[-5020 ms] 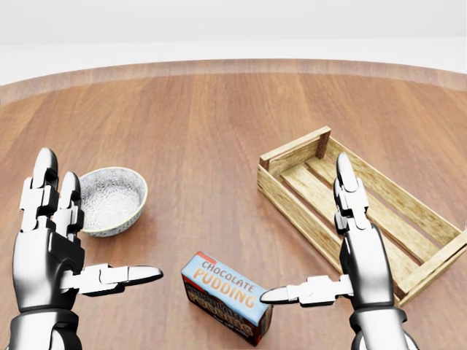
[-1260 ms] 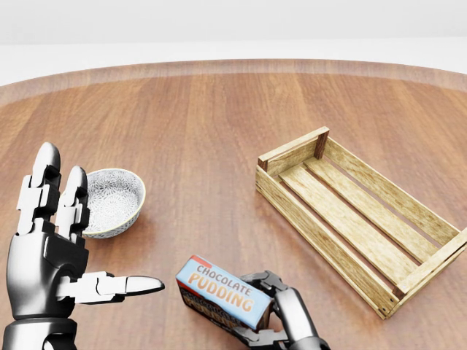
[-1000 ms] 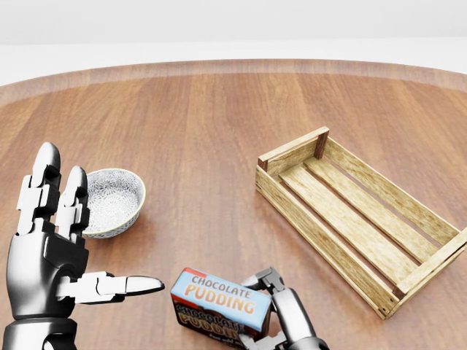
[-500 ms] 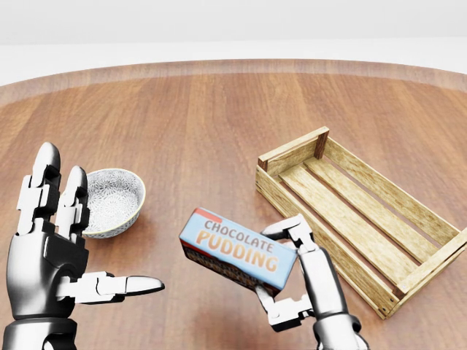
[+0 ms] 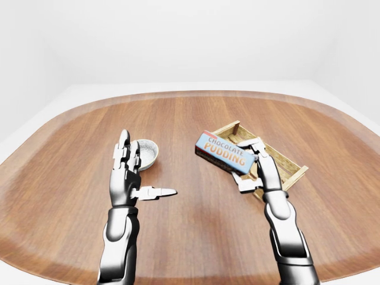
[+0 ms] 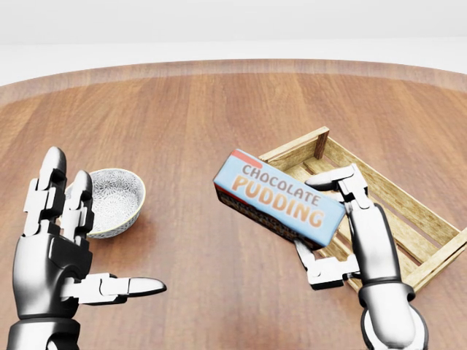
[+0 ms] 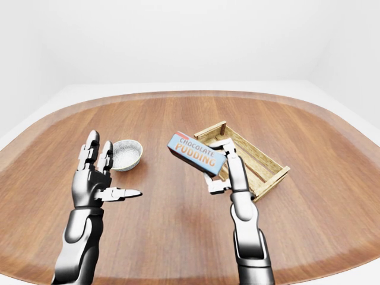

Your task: Pick up the chocolate pudding and put it in the tray.

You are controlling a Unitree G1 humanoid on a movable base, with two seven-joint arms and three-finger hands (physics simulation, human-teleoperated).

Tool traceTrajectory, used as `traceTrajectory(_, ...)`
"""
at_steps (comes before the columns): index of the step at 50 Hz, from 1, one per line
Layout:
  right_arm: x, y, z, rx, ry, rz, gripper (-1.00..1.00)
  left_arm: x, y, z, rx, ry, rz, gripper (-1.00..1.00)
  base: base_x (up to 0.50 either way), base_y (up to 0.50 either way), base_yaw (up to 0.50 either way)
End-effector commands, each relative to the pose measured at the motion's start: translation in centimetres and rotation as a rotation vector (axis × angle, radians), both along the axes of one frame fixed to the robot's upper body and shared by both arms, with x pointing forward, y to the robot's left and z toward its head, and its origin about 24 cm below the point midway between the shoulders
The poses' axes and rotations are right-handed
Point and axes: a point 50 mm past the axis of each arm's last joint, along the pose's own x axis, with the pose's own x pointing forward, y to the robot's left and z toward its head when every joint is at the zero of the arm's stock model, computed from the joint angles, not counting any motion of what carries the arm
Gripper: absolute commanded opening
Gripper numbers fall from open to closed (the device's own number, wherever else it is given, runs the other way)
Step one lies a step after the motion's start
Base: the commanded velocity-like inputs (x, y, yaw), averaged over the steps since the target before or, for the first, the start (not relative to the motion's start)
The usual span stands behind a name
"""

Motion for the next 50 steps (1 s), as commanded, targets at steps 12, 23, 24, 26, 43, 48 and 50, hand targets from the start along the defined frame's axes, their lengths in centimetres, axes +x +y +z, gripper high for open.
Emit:
traceTrajectory(12,5.2,-6.1,1.2,-0.027,0.047,-0.151,-1.0,-0.1,-0.1,0.1,0.002,-0.002,0.0,1.0,0.0,0.0,0.0)
traceTrajectory(23,8.3,-9.5,1.3,-0.024,0.122,-0.237,-1.0,0.0,-0.1,0.0,0.003,-0.001,-0.001,1.0,0.0,0.0,0.0)
traceTrajectory(24,8.7,-9.8,1.4,-0.021,0.128,-0.24,-1.0,0.0,-0.1,0.1,0.003,-0.006,0.0,1.0,0.0,0.0,0.0)
traceTrajectory(26,9.2,-10.2,1.6,-0.022,0.136,-0.25,-1.0,0.0,-0.1,0.2,0.003,-0.007,-0.001,1.0,0.0,0.0,0.0)
traceTrajectory(43,11.6,-12.6,2.3,-0.036,0.224,-0.332,-1.0,0.1,-0.1,-0.3,0.003,0.014,-0.006,1.0,0.0,0.0,0.0)
traceTrajectory(48,11.8,-12.5,2.2,-0.044,0.254,-0.335,-1.0,0.1,-0.1,-0.2,0.002,0.008,-0.005,1.0,0.0,0.0,0.0)
traceTrajectory(50,11.9,-12.4,2.2,-0.051,0.259,-0.339,-1.0,0.1,-0.1,-0.3,0.002,0.015,-0.006,1.0,0.0,0.0,0.0)
